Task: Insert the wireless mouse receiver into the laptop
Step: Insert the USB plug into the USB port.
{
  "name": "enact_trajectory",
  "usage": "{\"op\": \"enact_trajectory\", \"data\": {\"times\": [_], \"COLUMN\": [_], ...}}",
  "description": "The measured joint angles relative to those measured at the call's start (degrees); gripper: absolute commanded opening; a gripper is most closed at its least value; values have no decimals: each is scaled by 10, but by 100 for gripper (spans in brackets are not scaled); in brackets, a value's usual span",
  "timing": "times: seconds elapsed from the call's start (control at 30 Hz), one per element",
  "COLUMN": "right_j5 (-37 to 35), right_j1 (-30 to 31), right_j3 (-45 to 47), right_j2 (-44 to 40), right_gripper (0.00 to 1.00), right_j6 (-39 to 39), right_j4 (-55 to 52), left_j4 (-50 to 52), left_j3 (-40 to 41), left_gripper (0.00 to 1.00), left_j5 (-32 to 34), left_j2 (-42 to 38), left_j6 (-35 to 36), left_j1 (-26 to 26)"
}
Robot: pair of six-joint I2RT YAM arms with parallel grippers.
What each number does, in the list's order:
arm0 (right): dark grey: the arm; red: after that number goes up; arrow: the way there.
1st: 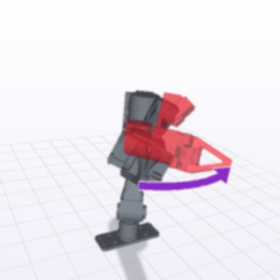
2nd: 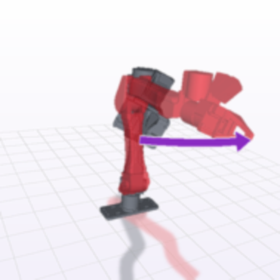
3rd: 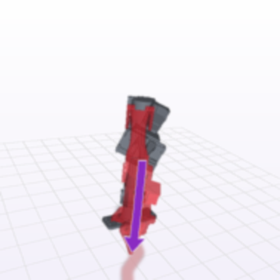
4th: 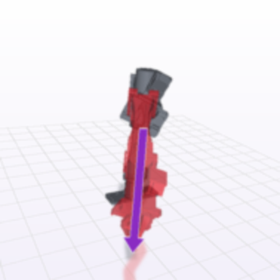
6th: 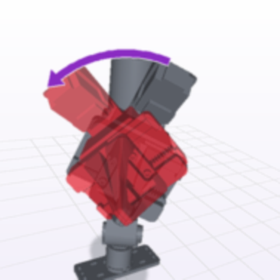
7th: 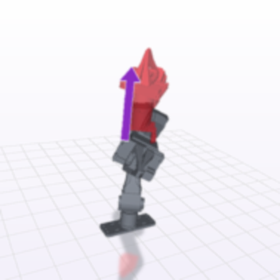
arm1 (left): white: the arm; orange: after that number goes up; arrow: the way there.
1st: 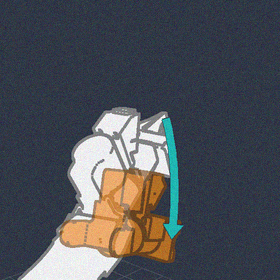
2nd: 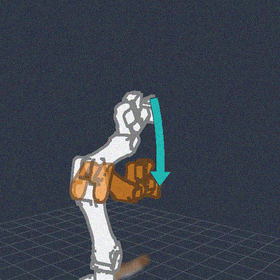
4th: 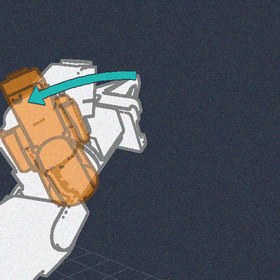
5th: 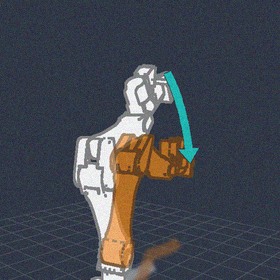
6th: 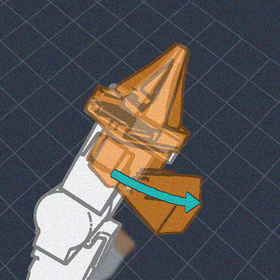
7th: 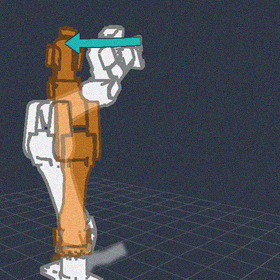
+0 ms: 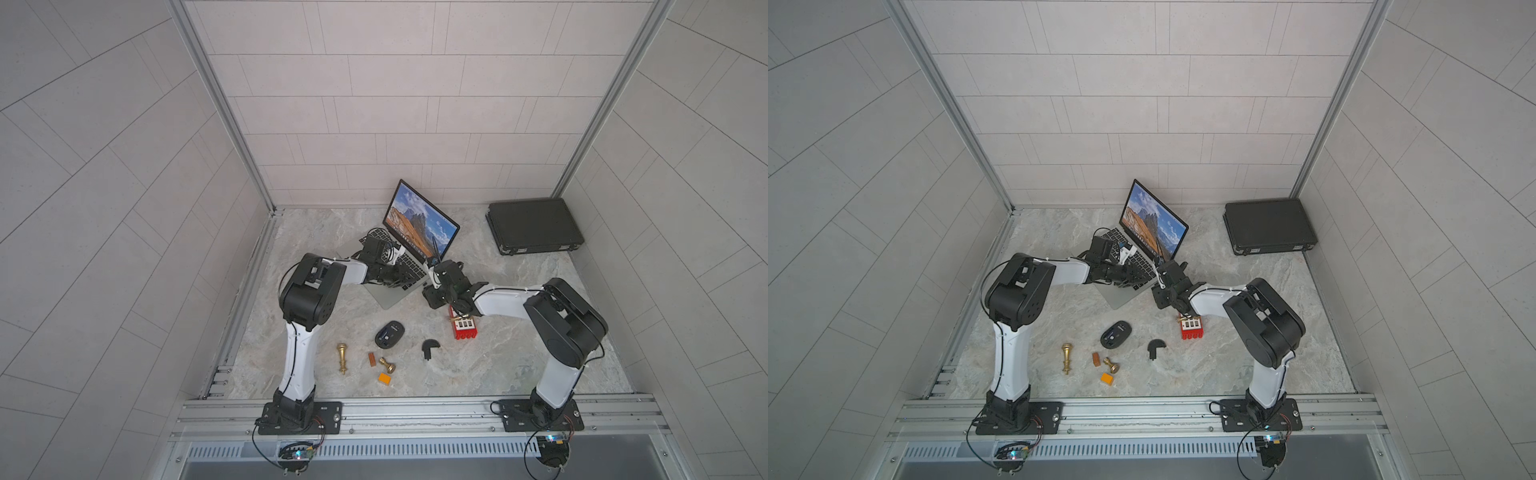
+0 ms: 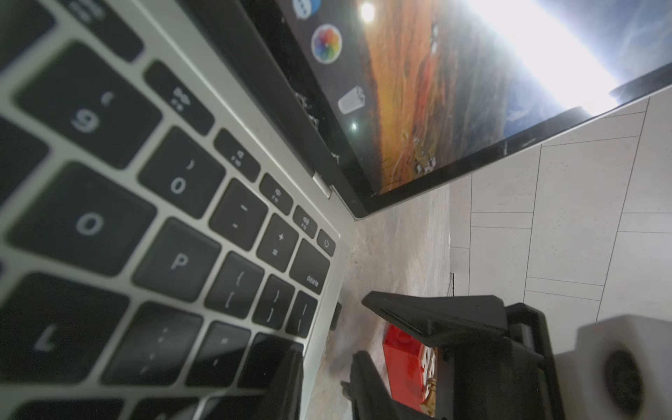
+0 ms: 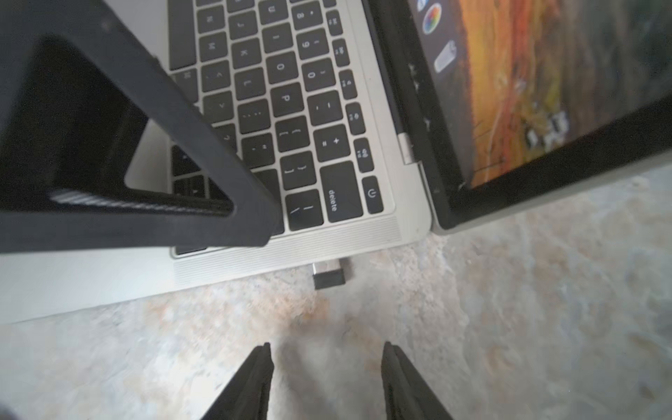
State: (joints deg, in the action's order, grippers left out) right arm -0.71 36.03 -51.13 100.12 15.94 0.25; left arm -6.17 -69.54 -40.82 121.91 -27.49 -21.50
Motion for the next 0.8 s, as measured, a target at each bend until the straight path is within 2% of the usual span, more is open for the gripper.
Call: {"op": "enact_trajectory", "data": {"times": [0.1, 0.27, 0.37, 0.57, 0.8], "right_j5": [26, 72, 87, 104, 113], "right_j1": [-3, -15, -21, -29, -34], "right_j3": [0, -2, -13, -38, -63], "right_j2": [-34, -33, -7, 34, 69], "right_gripper": [54, 55, 54, 49, 44], "right_j6": [52, 149, 188, 223, 237], "right_j4": [-21, -31, -37, -21, 14], "left_j4": [5, 13, 14, 17, 40], "left_j3": [18, 75, 118, 205, 270], "left_gripper": [37, 62, 70, 77, 81], "left_j5": [19, 71, 107, 160, 208], "left_j2": [-24, -97, -163, -272, -309], "left_j6": [-7, -27, -31, -30, -25], "left_j1": [0, 0, 1, 15, 26]}}
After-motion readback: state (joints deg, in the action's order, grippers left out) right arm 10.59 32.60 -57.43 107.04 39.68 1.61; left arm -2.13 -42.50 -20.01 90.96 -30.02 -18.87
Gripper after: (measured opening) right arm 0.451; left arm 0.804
